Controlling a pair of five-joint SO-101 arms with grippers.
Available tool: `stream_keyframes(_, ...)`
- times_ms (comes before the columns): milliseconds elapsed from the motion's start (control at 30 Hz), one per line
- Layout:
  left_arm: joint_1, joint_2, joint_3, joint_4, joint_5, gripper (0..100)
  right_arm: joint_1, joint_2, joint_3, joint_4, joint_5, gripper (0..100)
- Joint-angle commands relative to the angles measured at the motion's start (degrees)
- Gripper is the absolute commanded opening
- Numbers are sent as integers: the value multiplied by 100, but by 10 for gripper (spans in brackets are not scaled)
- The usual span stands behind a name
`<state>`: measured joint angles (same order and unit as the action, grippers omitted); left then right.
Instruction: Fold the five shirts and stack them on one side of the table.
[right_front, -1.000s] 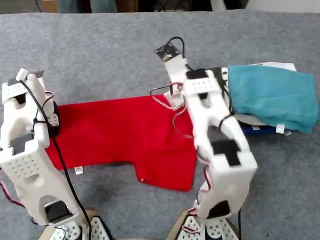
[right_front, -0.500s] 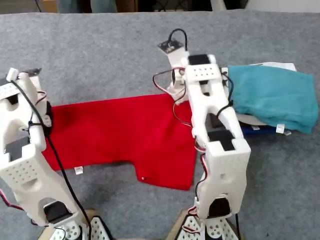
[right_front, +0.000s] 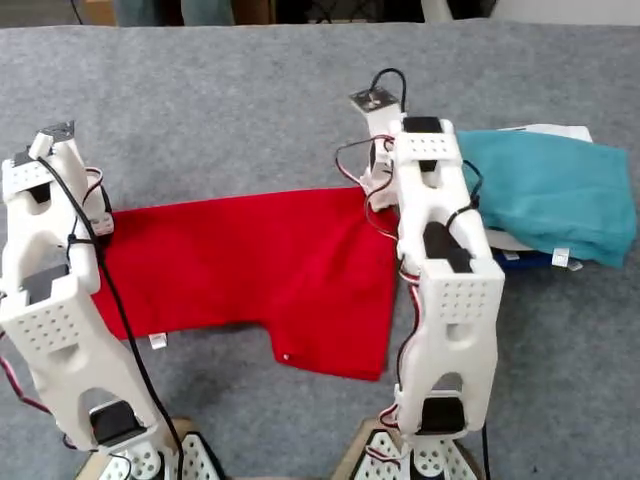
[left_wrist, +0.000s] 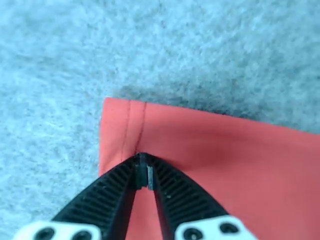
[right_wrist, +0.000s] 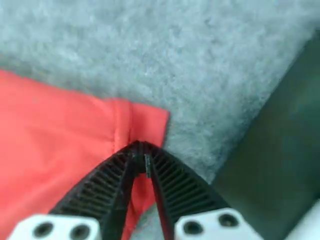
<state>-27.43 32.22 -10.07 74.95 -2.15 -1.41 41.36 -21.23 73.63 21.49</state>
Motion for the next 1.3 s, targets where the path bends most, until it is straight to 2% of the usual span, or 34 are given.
stream_keyframes(0, -4, 0, -180, -70, 62, 29, 132, -145, -444, 360, -62, 15)
stream_keyframes(233, 57, -949, -233, 404, -158, 28, 105, -1130, -1191, 1451, -9, 15)
stream_keyframes(367, 22, -1670, -145, 756, -571, 28, -220, -1868, -1218, 2681, 879, 15)
stream_keyframes(467, 48, -1952, -22, 1002, -475, 29, -580, -2624, -418, 2725, 1327, 14)
stream_keyframes(633, 57, -1943, 391, 818, -352, 29, -1451, -4119, 1727, 2708, 2198, 14)
stream_keyframes(833, 57, -1960, 1147, -141, -97, 29, -2127, -6149, 4813, 1486, 2945, 15)
stream_keyframes(967, 127, -1952, 1666, -774, 220, 29, -2549, -7108, 6624, 571, 2998, 17)
stream_keyframes(1033, 224, -1952, 1956, -1046, 404, 29, -2690, -7363, 7380, -97, 2910, 57)
stream_keyframes(1133, 505, -1952, 2484, -1600, 686, 29, -2848, -7477, 8084, -905, 2585, 139)
stream_keyframes(1267, 690, -1996, 3134, -2286, 730, 29, -3174, -7512, 8171, -501, 2549, 155)
